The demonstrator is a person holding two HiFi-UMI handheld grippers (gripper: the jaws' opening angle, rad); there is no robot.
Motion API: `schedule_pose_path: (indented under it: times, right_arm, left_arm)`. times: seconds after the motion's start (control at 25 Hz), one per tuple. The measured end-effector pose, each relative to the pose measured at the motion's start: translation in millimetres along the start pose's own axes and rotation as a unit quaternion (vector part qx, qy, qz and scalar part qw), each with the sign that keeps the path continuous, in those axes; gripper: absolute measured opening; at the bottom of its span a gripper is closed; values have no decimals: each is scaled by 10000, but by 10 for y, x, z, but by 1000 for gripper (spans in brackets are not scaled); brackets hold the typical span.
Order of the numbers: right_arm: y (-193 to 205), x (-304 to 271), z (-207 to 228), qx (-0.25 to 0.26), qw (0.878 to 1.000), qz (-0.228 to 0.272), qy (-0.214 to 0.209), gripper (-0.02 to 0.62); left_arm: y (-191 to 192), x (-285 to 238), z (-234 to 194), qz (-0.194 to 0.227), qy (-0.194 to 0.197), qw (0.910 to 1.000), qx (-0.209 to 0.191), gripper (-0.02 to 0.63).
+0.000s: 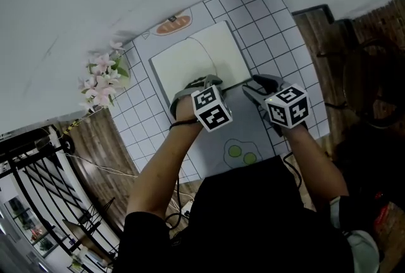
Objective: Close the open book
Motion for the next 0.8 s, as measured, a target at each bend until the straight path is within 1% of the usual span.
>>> schedule_pose_path:
  times: [0.12, 0.2, 0.28, 0.44, 0.68, 0.8]
  right_arm:
    - [-3, 12, -43, 41, 10000, -15, -57, 192]
    - [-18, 27, -34, 53, 10000, -26, -40, 192]
    - [-30, 43, -13, 37, 10000, -23, 3, 190]
    - [-57, 70, -12, 31, 10000, -2, 45, 190]
    - [-89, 99, -42, 45, 10000, -2, 76, 190]
    - [-91, 88, -51, 48, 9999, -20, 115, 190]
  left_arm:
    - [39, 1, 8, 97, -10, 9998, 190, 87]
    - [40, 13, 41, 146, -12, 9997, 199, 43]
    - [38, 17, 63, 181, -24, 9996, 215, 26]
    - [45, 36, 65, 287, -42, 9989, 357, 17]
    - [50, 120, 63, 406, -152, 9983, 387, 12]
    - [53, 187, 67, 504, -168, 9975, 466, 12]
Point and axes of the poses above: the fingertips, and each gripper's own axes: x backward along the fingers, z to its right, y out of its underside, the point moved 4 cm from there along x, backward along the fingers, and after that the axes turned 7 degrees about y, right-handed, at the moved point
